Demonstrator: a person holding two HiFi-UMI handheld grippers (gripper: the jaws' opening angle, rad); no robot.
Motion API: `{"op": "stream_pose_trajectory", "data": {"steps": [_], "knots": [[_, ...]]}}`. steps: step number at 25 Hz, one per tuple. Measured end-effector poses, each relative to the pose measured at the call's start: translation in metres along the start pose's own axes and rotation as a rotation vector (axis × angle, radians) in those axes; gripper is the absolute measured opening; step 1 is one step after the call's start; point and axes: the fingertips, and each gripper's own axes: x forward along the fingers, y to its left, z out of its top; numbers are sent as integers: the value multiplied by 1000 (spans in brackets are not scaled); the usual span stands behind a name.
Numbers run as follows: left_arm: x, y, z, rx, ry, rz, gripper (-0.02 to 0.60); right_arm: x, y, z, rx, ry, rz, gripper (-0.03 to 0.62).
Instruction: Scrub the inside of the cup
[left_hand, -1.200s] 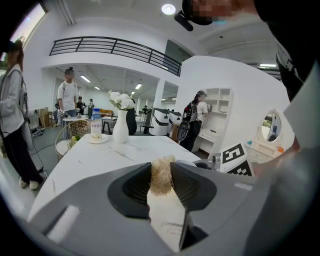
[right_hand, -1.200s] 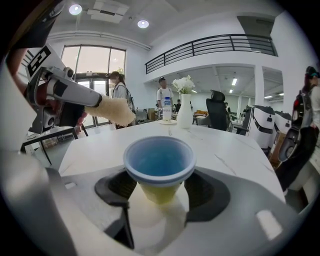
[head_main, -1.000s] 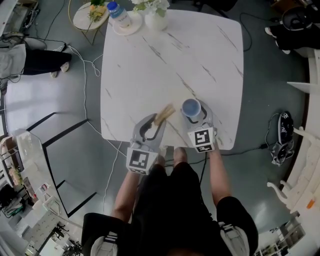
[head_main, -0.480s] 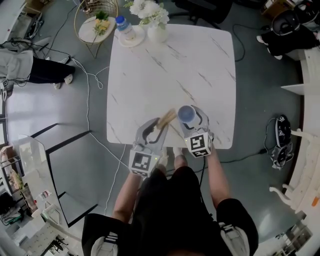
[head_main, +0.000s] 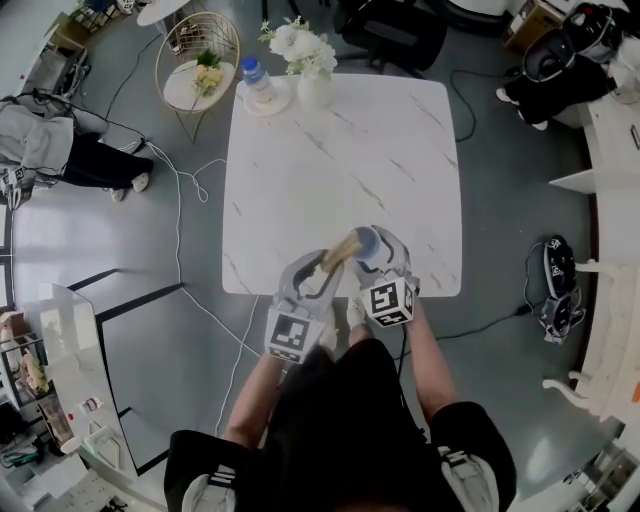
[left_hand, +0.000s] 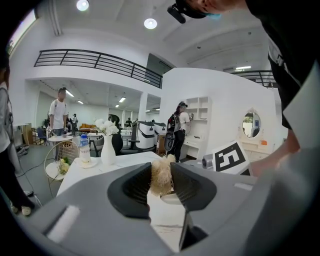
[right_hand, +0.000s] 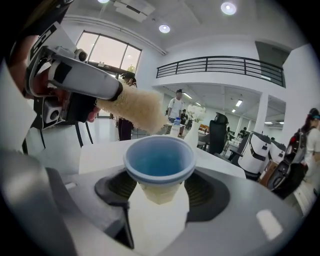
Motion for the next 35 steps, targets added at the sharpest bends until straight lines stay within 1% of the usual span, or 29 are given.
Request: {"op": "stream_pose_trajectory", "data": {"steps": [4,9,14,18,23,35], "knots": [[-9,-9,2,18,6,-35,126,-7,13,11,-17,-17,-1,298],[-18,-14,0,33,20,-59,127,-16,26,21,-47,-26,-13,298],[-27,-21,-9,47,63,-73,127,-27,42,29,-66,-37,-8,298],[-34,-26,-12,56,79,-91,127,-34,52,35,-95,-43,-8,298],[-40,-33,-13,74,85,-100,127,-42,61,35,-110,-36,-7,298],[-44,-46,-18,85,140,-104,127,-60,68,29,-182,-9,-36,298]]}}
